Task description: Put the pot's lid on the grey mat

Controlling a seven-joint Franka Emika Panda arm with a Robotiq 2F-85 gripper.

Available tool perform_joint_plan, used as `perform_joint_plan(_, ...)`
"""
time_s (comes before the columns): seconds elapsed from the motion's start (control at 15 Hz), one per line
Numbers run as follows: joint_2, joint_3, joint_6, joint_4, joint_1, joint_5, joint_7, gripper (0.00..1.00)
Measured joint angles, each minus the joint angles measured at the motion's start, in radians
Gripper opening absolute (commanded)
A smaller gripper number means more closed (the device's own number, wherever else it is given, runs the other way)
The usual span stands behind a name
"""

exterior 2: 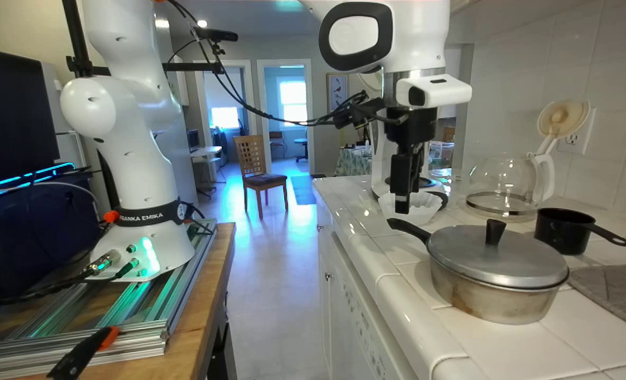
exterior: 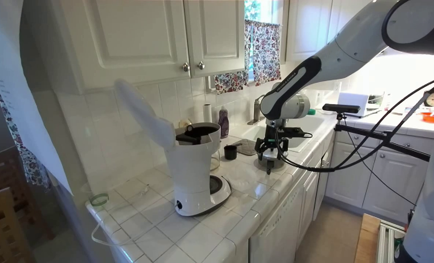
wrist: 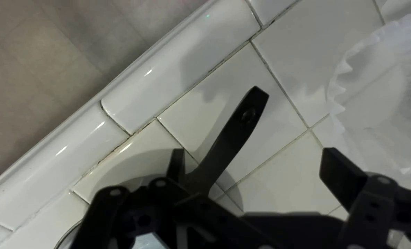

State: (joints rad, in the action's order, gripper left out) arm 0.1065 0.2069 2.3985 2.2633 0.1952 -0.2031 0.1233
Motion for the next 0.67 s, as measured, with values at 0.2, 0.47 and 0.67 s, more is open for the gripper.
perform_joint_plan(0.2, 0.032, 0.000, 0.001, -0.020, 0.005, -0.021, 0.005, 1.00)
perform_joint_plan(0.47, 0.079, 0.000, 0.001, -0.046, 0.006, -0.022, 0.011, 1.00)
perform_joint_plan(0.67, 0.112, -0.004, 0.001, -0.062, 0.006, -0.022, 0.011, 0.86)
